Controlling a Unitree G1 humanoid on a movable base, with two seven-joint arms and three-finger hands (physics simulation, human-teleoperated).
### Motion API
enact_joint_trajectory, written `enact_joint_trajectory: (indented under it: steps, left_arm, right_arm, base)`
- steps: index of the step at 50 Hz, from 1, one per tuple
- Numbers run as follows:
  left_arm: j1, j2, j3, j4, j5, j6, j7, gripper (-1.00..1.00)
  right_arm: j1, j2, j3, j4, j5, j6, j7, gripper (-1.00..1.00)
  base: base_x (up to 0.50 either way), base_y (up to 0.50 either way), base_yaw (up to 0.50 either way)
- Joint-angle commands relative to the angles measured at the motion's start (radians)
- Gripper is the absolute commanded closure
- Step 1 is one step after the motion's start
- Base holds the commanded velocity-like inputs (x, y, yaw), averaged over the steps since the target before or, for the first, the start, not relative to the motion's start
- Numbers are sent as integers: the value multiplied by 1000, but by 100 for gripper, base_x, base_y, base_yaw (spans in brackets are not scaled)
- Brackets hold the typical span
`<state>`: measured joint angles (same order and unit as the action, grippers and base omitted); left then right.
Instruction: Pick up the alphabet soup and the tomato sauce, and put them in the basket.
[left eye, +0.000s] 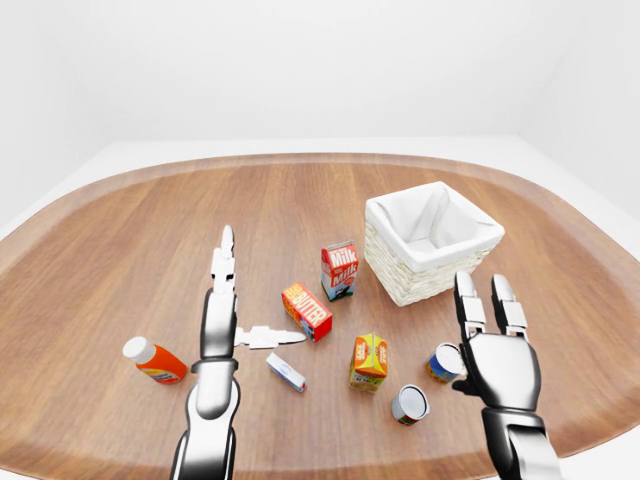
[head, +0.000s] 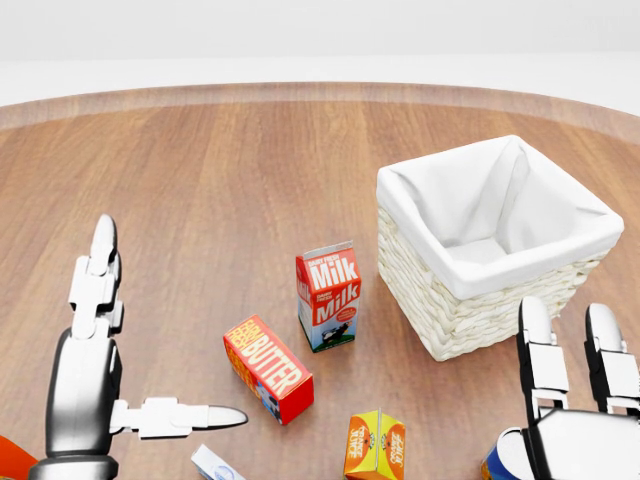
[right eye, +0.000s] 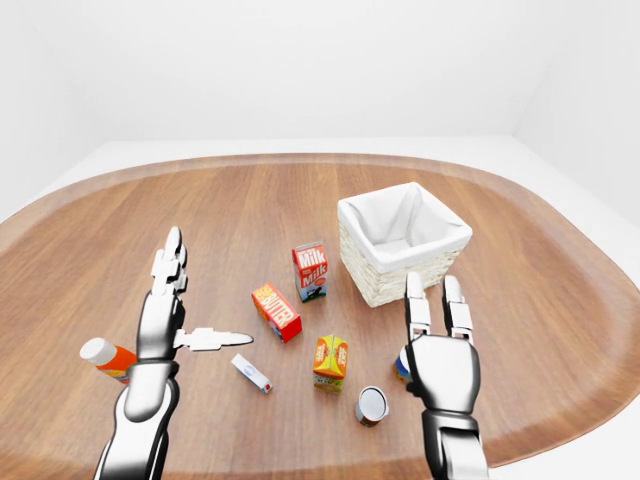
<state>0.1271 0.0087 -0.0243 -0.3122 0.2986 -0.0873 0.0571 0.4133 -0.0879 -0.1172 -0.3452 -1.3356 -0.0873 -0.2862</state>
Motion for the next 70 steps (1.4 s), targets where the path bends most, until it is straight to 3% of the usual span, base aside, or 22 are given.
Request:
enact_joint_trajectory:
  steps: [1,39,70]
  left_arm:
    - [8,1,1,1,-4,0,3,-100]
    - [5,0,1,-13,-5,0,0,-100]
    - [6,0,2,-4,-5,0,2,-100]
  right_arm:
    - [-13,-27,30,66,-51,0,-49,-100]
    - [-140,-103,75,286,-75,0,-123,-100]
    - [-180,-134,26,371,-56,0,-154,-100]
  base:
    - [0,0,0]
    - [0,0,0]
    - [0,0,0]
